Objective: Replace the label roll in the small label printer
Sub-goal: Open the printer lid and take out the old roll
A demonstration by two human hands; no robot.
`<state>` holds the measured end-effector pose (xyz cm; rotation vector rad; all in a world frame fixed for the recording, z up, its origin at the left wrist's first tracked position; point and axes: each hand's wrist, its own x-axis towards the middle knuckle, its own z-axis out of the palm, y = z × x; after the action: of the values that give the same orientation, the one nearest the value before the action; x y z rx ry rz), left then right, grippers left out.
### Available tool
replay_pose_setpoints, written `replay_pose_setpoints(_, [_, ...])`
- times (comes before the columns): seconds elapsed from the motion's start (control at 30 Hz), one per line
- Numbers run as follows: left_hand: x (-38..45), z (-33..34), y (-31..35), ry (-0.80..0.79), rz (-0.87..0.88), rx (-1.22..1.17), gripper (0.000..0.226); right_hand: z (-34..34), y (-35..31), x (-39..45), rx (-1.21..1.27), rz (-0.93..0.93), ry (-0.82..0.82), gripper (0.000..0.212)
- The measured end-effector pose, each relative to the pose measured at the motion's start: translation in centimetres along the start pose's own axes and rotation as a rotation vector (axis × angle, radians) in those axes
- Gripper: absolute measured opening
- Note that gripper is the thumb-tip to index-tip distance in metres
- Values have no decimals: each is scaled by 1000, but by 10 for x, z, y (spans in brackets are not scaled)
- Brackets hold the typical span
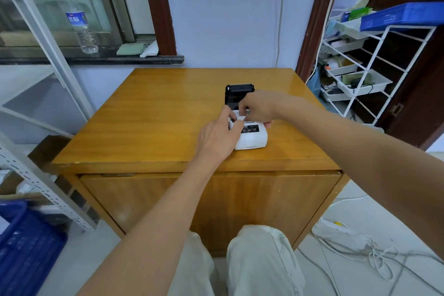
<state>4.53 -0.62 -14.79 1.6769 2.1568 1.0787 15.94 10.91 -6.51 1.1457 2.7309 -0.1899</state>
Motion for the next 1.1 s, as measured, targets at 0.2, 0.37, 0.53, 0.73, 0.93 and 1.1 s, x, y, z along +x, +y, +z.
replay_pose_setpoints(0.2, [0,1,-1,-6,13,5,15,-6,4,-7,3,-59,102,14])
replay_pose_setpoints(0.37, [-2,0,-1,-12,34,2,17,-17,18,-17,105,-12,244,20])
replay_pose_setpoints(0.53, [-3,0,-2,-31,60,6,20,-18,42,-22,223,87,332,25])
replay_pose_setpoints(0.73, [-3,2,-3,-24,53,64,35,-2,53,-26,263,131,258,21])
replay_pose_setpoints(0.93, [-3,2,-2,-16,46,83,37,15,59,-27,92,160,227,22])
replay_pose_setpoints(1.1, [-4,0,0,-16,43,99,38,23,57,-28,-15,177,244,26])
